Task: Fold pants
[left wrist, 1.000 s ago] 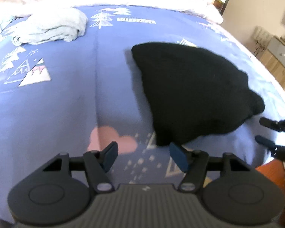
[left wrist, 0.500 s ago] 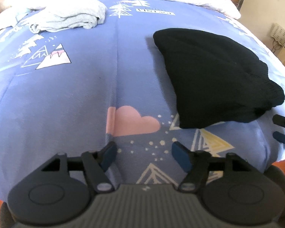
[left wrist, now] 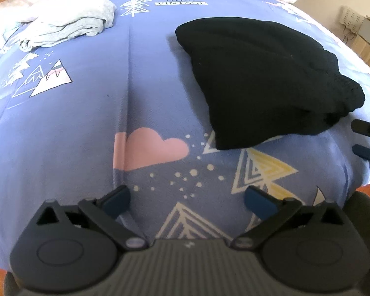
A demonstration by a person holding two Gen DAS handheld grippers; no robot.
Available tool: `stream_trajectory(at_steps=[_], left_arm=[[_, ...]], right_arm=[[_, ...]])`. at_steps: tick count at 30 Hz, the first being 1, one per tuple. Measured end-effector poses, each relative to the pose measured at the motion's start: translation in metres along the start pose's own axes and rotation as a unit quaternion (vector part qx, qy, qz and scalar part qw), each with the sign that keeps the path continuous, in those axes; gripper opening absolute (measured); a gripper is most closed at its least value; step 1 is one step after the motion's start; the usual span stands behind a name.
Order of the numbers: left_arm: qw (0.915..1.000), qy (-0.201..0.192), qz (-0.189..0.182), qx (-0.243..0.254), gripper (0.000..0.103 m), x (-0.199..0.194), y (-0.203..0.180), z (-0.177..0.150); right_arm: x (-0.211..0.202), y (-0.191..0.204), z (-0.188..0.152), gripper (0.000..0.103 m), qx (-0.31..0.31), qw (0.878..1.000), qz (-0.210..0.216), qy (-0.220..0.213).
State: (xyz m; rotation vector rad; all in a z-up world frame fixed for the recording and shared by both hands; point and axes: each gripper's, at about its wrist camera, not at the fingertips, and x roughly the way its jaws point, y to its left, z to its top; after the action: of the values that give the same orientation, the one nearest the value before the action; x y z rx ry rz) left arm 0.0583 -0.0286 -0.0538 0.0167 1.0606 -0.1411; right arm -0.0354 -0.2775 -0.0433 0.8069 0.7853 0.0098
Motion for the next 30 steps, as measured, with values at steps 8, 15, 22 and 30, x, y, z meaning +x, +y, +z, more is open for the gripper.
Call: stream_trajectory(at_steps=[8,15,22,30], left_arm=[[1.0,-0.001,0.001,0.009,0.103,0.001,-0.0012,-0.0021],[1.0,0.0,0.0,0.008,0.103,0.0011,-0.0008,-0.0015],[1.0,0.001,-0.002,0.007,0.103,0.0011,-0.0003,-0.0015],[1.0,0.001,-0.002,0.007,0.103,0.0017,-0.0006,-0.0017]], right_arm=[[-0.0007,0.0023,-0.0024,0.067,-0.002,1.0,0.002,-0.003],[-0.0005,0.0035,-0.0036,0.068,-0.003,1.0,0.002,-0.004],[-0.0003,0.0039,-0.004,0.068,-0.002,1.0,0.003,-0.004],[0.0001,0.0034,-0.0035,0.068,0.001,1.0,0.006,-0.004]])
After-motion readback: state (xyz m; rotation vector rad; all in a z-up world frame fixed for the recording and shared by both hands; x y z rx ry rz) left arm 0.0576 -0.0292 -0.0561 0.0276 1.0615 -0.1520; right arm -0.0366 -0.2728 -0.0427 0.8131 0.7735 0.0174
